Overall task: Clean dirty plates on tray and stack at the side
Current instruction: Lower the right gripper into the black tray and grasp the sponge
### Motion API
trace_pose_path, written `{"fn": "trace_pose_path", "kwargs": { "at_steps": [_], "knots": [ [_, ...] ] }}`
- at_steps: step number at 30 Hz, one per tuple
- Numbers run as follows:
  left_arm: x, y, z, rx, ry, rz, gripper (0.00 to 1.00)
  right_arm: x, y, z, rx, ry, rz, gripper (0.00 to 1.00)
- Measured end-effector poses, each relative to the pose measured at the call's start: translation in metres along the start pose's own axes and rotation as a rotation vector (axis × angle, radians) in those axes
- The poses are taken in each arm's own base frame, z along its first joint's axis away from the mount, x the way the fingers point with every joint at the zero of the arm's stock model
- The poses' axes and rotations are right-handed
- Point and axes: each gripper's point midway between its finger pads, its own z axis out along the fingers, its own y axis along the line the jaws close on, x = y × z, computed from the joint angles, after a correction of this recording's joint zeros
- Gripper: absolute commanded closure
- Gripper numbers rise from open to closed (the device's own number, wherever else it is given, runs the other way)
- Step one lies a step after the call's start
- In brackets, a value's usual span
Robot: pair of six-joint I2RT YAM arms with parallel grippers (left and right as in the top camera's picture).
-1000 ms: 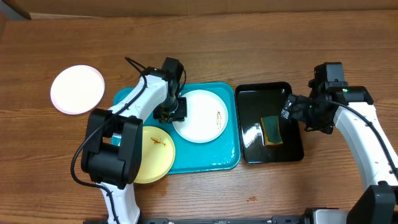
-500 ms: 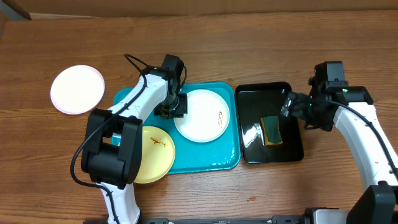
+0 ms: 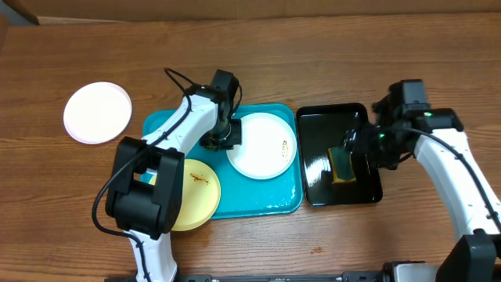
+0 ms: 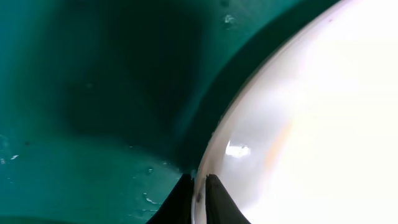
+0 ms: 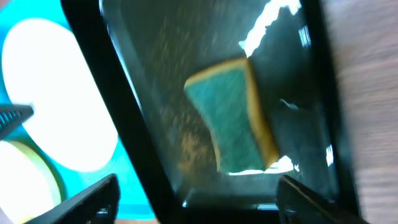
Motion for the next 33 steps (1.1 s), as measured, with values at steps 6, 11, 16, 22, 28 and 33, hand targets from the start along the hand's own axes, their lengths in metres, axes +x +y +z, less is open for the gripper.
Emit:
{"fn": "trace_pose_path", "kwargs": {
  "at_steps": [6,11,16,22,28,33],
  "knots": [
    [0.0,-0.002,0.0,-0.001,-0.004,-0.009,0.87,0.014,0.015,0.01,0.102,0.002,-0.127,0.23],
    [0.0,-0.002,0.0,-0.002,-0.004,-0.009,0.87,0.006,0.016,0.018,0.176,-0.073,-0.179,0.23],
    [0.0,-0.002,0.0,-0.002,-0.004,-0.009,0.87,0.002,0.006,0.034,0.209,-0.12,-0.189,0.24],
    [0.0,-0.002,0.0,-0.002,-0.004,-0.007,0.87,-0.004,-0.004,0.063,0.191,-0.2,-0.2,0.28],
    [0.0,-0.002,0.0,-0.002,-0.004,-0.007,0.86,-0.005,-0.011,0.078,0.178,-0.243,-0.206,0.36],
    [0.0,-0.002,0.0,-0.002,-0.004,-0.007,0.86,-0.018,-0.011,0.078,0.182,-0.321,-0.21,0.36]
  ]
}}
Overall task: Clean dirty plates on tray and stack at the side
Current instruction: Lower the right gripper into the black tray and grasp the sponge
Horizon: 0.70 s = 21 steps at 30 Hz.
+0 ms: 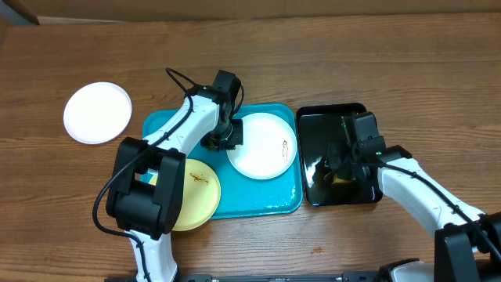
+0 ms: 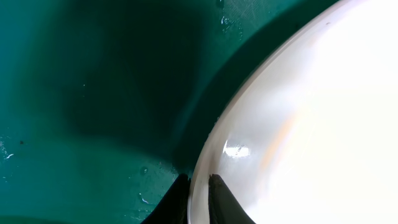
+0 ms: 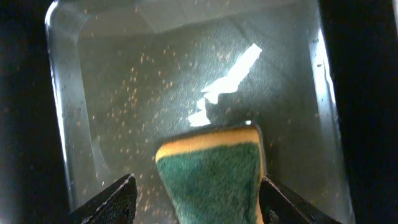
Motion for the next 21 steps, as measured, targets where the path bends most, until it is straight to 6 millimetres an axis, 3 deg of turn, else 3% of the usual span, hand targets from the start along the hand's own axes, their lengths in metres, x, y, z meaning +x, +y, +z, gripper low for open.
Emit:
{"fn": "trace_pose_path", "kwargs": {
  "at_steps": [8,10,15,18,19,20,21],
  "knots": [
    [0.0,0.0,0.0,0.0,0.001,0.0,0.85,0.002,-0.004,0.014,0.022,0.005,-0.001,0.37],
    [0.0,0.0,0.0,0.0,0.0,0.0,0.86,0.005,-0.005,0.018,0.031,0.019,-0.003,0.47],
    [0.0,0.0,0.0,0.0,0.0,0.0,0.85,0.005,-0.006,0.019,0.035,0.017,-0.008,0.83],
    [0.0,0.0,0.0,0.0,0.001,0.0,0.85,0.004,-0.006,0.019,0.034,0.013,-0.005,0.87],
    [0.0,0.0,0.0,0.0,0.0,0.0,0.85,0.004,-0.006,0.019,0.034,0.013,-0.006,0.72],
    [0.0,0.0,0.0,0.0,0.001,0.0,0.85,0.004,-0.006,0.019,0.034,0.014,-0.003,0.4],
    [0.0,0.0,0.0,0.0,0.001,0.0,0.84,0.004,-0.006,0.019,0.036,0.015,-0.001,0.18]
  ]
}}
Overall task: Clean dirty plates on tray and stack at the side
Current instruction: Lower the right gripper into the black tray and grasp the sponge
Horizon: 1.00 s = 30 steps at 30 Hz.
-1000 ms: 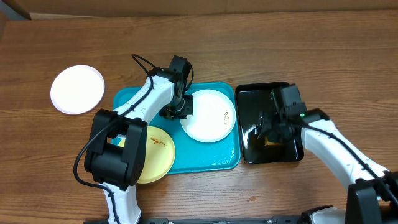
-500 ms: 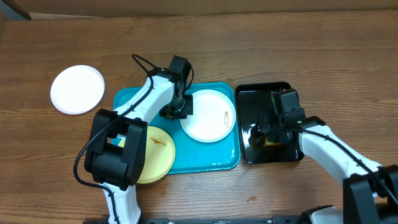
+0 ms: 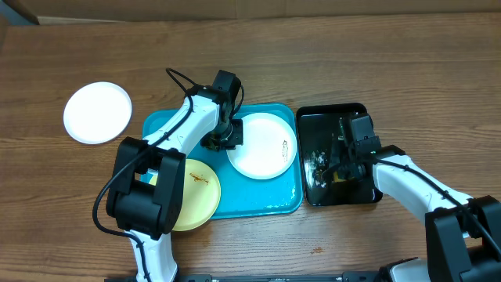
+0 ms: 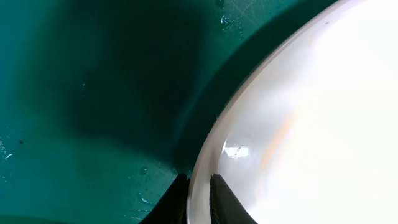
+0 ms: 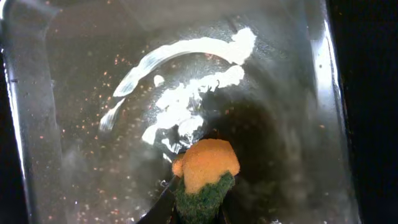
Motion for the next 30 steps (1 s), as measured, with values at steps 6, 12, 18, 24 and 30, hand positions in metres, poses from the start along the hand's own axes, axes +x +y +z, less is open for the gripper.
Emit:
{"fn": "trace_pose_path", "kwargs": {
  "at_steps": [6,12,18,24,30],
  "knots": [
    [0.0,0.0,0.0,0.0,0.0,0.0,0.82,0.002,0.004,-0.013,0.001,0.079,-0.009,0.09],
    [0.0,0.0,0.0,0.0,0.0,0.0,0.82,0.014,0.001,-0.027,0.028,0.187,-0.014,0.2],
    [0.0,0.0,0.0,0.0,-0.001,0.0,0.81,0.035,-0.007,-0.025,0.045,0.247,-0.016,0.36],
    [0.0,0.0,0.0,0.0,0.002,-0.001,0.81,0.048,-0.011,-0.017,0.047,0.258,-0.015,0.72],
    [0.001,0.0,0.0,-0.001,0.003,-0.001,0.79,0.058,-0.016,-0.025,0.072,0.32,-0.02,0.32]
  ]
}}
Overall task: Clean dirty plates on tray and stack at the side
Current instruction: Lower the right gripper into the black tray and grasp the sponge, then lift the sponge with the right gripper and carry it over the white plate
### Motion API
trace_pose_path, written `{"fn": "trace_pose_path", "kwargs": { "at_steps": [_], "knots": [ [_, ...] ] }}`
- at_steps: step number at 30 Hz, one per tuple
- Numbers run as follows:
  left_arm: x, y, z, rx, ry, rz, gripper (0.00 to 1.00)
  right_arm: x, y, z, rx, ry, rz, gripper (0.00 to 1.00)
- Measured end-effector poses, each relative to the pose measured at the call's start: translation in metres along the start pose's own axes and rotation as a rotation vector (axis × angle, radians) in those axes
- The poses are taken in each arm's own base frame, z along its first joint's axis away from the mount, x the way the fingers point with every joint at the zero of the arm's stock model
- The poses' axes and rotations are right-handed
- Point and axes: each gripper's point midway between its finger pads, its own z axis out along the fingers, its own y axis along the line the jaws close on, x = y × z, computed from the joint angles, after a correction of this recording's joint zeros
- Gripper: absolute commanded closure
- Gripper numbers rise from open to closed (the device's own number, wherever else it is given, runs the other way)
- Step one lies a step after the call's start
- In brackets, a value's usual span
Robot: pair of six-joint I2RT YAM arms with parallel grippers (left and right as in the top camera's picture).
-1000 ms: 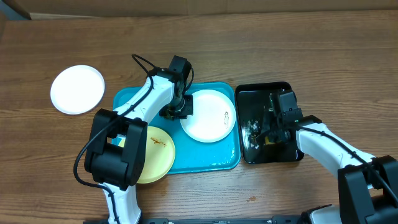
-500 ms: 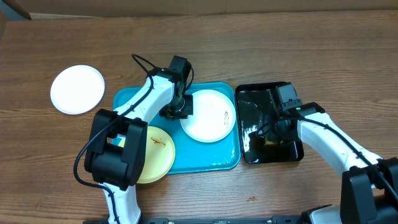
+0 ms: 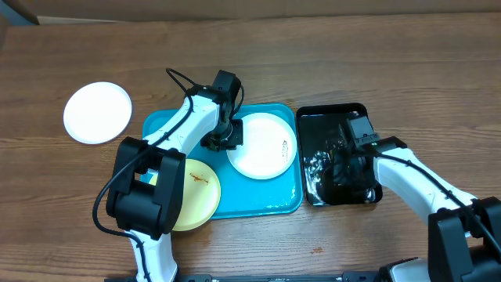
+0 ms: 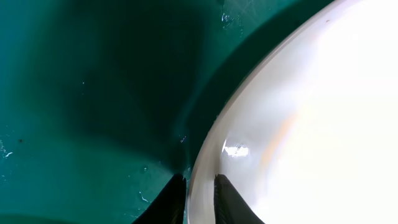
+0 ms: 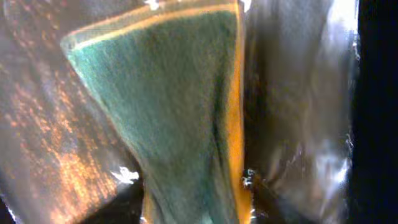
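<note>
A white plate (image 3: 262, 145) with a small brown smear lies on the teal tray (image 3: 258, 197). My left gripper (image 3: 222, 139) is shut on its left rim. In the left wrist view both fingers (image 4: 176, 200) pinch the plate (image 4: 311, 124) over the tray (image 4: 93, 93). A yellow plate (image 3: 196, 196) with a brown stain sits at the tray's front left. My right gripper (image 3: 344, 167) is low in the black water tray (image 3: 333, 110). The green and yellow sponge (image 5: 168, 93) lies unsqueezed between the wide-apart fingers of the right gripper (image 5: 196, 208).
A clean white plate (image 3: 97, 112) rests on the wooden table (image 3: 391, 63) to the left of the teal tray. The black tray holds rippling water with foam near its left wall. The two trays stand side by side, almost touching.
My right gripper's fingers, pinched tight on the crushed sponge before, now stand wide with the sponge spread to full width and filling the view. The left gripper and plate are unchanged.
My right gripper hung open above the sponge in the black tray. Then it stood low with a finger on each side of the sponge. Then it crushed the sponge in the water, and now it has widened. My left gripper held the white plate's rim throughout.
</note>
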Motion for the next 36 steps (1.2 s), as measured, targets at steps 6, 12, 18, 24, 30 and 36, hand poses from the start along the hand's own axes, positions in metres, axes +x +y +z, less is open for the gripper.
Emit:
{"fn": "trace_pose_path", "kwargs": {
  "at_steps": [6,12,18,24,30,36],
  "knots": [
    [0.0,0.0,0.0,0.0,0.0,0.0,0.79,-0.023,0.009,-0.025,-0.013,-0.033,0.003,0.24],
    [0.0,0.0,0.0,0.001,-0.001,0.0,0.81,-0.044,0.015,-0.026,-0.029,-0.111,0.005,0.25],
    [-0.003,0.0,0.0,-0.001,-0.012,0.0,0.96,-0.029,0.008,0.009,0.01,-0.036,0.003,0.68],
    [-0.004,0.0,0.0,0.0,-0.015,-0.001,0.96,-0.023,0.005,0.008,0.027,0.0,0.003,0.96],
    [-0.004,0.002,0.0,-0.012,-0.017,-0.066,0.9,-0.036,0.01,-0.024,0.034,0.021,0.002,0.96],
    [-0.005,0.005,0.0,-0.028,-0.026,-0.107,0.54,-0.06,0.019,-0.055,0.012,-0.035,0.004,0.96]
  ]
}}
